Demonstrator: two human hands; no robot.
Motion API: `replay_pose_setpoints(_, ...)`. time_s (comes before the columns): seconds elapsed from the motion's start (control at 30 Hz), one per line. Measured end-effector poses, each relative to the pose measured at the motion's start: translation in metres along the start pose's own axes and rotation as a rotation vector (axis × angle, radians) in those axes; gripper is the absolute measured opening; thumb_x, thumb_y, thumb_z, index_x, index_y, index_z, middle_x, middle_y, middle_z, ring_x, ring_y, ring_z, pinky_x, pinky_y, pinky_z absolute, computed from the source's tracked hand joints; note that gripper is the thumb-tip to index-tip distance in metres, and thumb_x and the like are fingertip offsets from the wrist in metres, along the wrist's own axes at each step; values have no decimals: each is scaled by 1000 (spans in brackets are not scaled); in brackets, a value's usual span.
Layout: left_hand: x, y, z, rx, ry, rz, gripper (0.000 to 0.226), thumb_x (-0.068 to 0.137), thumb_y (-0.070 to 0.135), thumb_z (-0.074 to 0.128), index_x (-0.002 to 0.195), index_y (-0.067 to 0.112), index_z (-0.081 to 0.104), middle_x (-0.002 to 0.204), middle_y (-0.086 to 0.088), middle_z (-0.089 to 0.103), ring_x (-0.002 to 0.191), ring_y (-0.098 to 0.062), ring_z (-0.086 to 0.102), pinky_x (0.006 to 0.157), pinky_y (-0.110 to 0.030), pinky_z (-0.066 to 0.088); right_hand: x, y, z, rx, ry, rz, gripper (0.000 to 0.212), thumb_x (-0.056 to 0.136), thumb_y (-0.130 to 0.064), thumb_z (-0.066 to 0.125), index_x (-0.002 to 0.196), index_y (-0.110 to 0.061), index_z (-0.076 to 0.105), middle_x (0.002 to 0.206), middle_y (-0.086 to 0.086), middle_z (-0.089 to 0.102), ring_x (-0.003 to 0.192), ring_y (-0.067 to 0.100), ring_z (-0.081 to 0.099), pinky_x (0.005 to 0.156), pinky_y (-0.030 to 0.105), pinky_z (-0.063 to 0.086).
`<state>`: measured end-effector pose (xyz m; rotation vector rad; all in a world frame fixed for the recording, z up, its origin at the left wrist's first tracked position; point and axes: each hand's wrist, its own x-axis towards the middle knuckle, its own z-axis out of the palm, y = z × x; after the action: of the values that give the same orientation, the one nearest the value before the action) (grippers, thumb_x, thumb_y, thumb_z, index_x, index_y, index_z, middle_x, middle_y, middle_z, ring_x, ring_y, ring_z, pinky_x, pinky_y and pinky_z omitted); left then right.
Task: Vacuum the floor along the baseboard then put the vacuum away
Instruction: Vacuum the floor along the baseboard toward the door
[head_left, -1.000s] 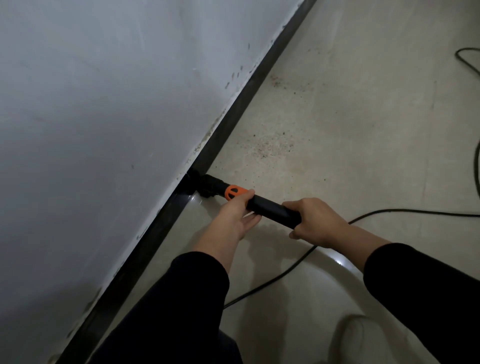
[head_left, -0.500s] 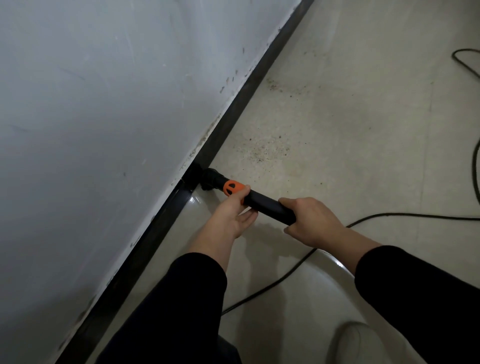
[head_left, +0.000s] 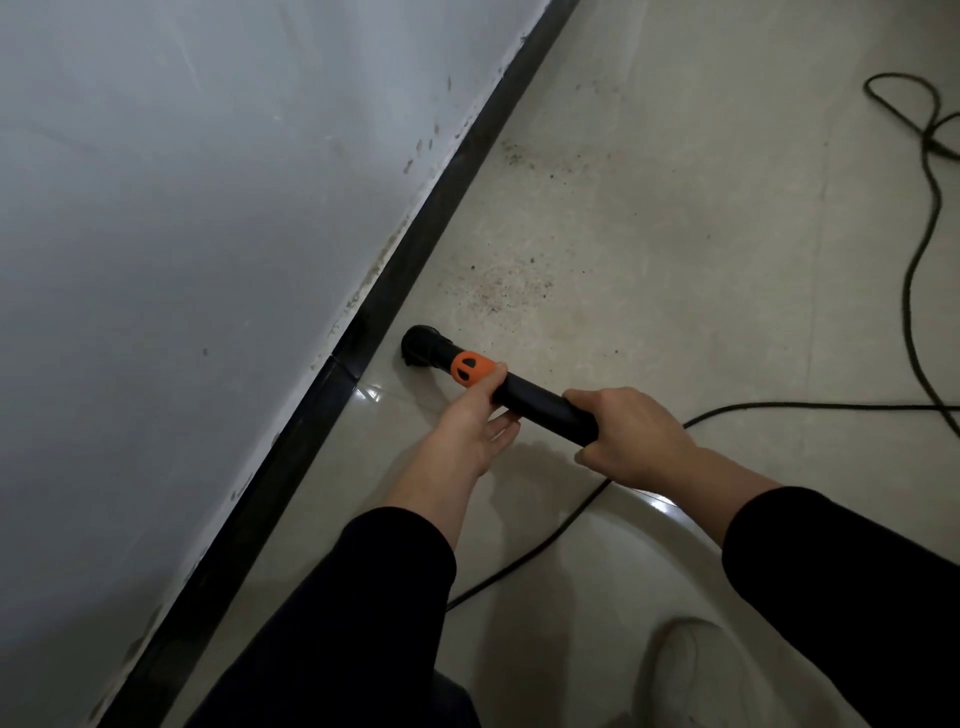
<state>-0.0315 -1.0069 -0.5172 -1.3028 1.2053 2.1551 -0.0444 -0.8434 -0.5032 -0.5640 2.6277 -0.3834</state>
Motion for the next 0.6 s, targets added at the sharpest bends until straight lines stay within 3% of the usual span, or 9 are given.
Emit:
replay_pose_setpoints(0.13,-4,-12,9,6,-2,4,45,90,30,67,128,11,54,119,-7,66,83,-16,64,76,-28,50,-10,11,-7,-26,-8,2,27,71,-12,61,94,-23,55,76,2,59,70,23,56,51,28,35)
replay_pose_setpoints(0.27,-7,-20,17,10,-12,-10,44,89,31,68,127,13,54,112,-4,67,91,-17,62,83,-31,50,-18,20,-13,-46,-12,8,28,69,-10,58,93,-23,55,70,-1,53,68,24,53,48,26,30)
replay_pose_setpoints(0.4,-9,-29,26,19,-29,-30,44,87,30,70,126,13,55,112,-4,68,94,-17,62,80,-30,50,-26,27,-19,-64,-26,35,30,69,-9,56,94,-26,54,66,-5,47,68,23,50,47,26,27)
replay_pose_setpoints(0.6,-14,-44,50,18,-55,-60,45,86,27,71,126,12,56,109,-6,69,87,-14,64,78,-27,52,-44,46,-29,-88,-30,113,27,67,-8,54,88,-24,58,63,-4,48,63,20,48,48,26,29)
